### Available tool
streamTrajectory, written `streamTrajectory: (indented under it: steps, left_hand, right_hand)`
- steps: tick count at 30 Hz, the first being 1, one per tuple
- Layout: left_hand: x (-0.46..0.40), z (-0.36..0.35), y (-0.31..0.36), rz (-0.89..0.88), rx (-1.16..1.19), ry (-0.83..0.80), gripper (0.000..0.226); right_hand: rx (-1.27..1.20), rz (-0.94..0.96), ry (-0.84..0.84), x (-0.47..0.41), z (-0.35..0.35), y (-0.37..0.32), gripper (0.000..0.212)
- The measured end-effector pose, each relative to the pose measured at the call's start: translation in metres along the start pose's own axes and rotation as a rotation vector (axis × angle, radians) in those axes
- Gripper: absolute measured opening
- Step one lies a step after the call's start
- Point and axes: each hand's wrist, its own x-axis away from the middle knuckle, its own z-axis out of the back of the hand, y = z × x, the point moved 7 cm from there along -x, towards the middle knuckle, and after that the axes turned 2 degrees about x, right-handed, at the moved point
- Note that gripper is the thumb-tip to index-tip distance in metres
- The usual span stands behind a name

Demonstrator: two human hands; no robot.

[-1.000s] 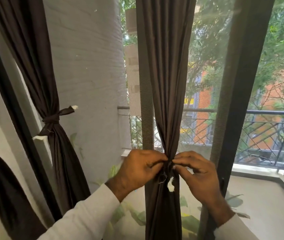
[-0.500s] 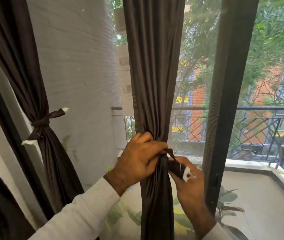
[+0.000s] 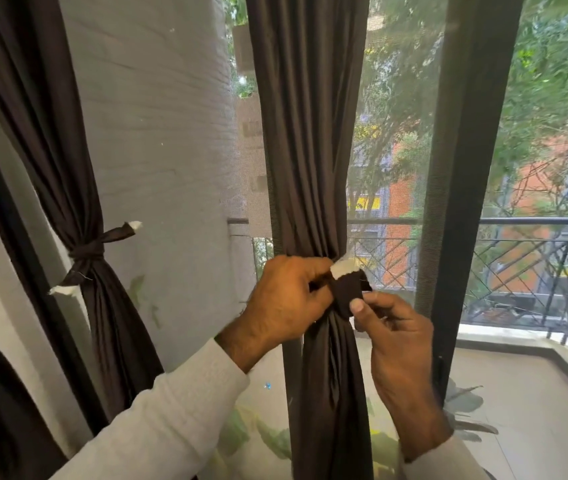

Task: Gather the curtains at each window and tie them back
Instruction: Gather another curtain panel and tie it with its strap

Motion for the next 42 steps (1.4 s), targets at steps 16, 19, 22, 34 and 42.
streamTrajectory:
  steps: [16,19,22,34,42]
  left_hand:
    - [-0.006,-0.006,0.004,-0.105,-0.090,-0.202,0.051]
    - [-0.005,-0.012,-0.006,-0.066,-0.115,-0.165,0.069]
    - [-0.001,-0.015,-0.013,-0.075,-0.149,-0.038,0.073]
    - [-0.006,-0.023,-0.012,-0.377,-0.347,0.038,0.029]
    - [-0.036,-0.028,-0.048,-0.009,0.136,-0.353,0.028]
  right_hand:
    - [0.305,-0.048,-0.195,-0.035,-0.003,-0.019,0.010]
    - [0.248,-0.120,-0.111,-0.042,-0.002,-0.005,0.012]
    - [0.203,-0.179,-0.062,-0.047,0.000,0.009,0.015]
    - [0.321,-0.062,-0.215,-0.070,-0.006,-0.003,0.012]
    - [0.325,-0.168,-0.289,-0.094,-0.022,0.005,0.022]
